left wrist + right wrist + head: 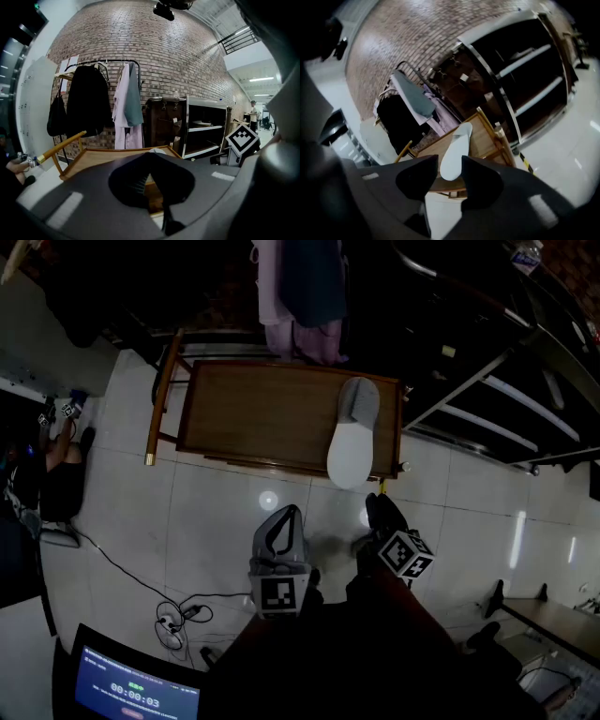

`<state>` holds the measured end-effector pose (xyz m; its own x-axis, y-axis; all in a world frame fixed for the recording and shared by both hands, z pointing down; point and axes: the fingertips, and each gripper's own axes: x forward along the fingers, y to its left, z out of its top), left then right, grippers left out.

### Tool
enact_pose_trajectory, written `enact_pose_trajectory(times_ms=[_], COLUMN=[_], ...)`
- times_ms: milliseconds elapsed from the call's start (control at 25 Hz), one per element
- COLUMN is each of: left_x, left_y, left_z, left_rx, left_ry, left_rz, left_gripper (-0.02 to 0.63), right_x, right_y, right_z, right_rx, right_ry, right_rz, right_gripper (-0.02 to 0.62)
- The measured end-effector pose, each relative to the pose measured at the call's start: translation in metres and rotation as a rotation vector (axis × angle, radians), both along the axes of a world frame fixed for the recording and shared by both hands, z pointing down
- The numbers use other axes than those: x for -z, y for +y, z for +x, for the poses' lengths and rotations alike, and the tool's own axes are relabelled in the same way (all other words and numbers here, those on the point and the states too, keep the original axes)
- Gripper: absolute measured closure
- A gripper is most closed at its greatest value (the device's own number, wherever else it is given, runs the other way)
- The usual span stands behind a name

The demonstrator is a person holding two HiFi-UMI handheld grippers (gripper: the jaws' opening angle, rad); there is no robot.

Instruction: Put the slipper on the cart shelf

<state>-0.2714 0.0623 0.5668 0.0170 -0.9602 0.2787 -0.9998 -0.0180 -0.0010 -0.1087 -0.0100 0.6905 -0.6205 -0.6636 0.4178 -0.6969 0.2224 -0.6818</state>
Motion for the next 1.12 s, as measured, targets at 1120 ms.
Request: enact_pose_trajectory(times_ms=[1120], left_x=[0.021], left_y=[0.055], left_z=[-0.002], left_rx=[0.064], left_ry=[-0.027], left_rz=[-0.036], left_gripper=[0.591], right_x=[-0.057], right_y=[-0.017], right_z=[-0.024], right_rx=[-0.226], right_ry=[-0.366], right_rz=[-0.33], right_gripper=[0.554])
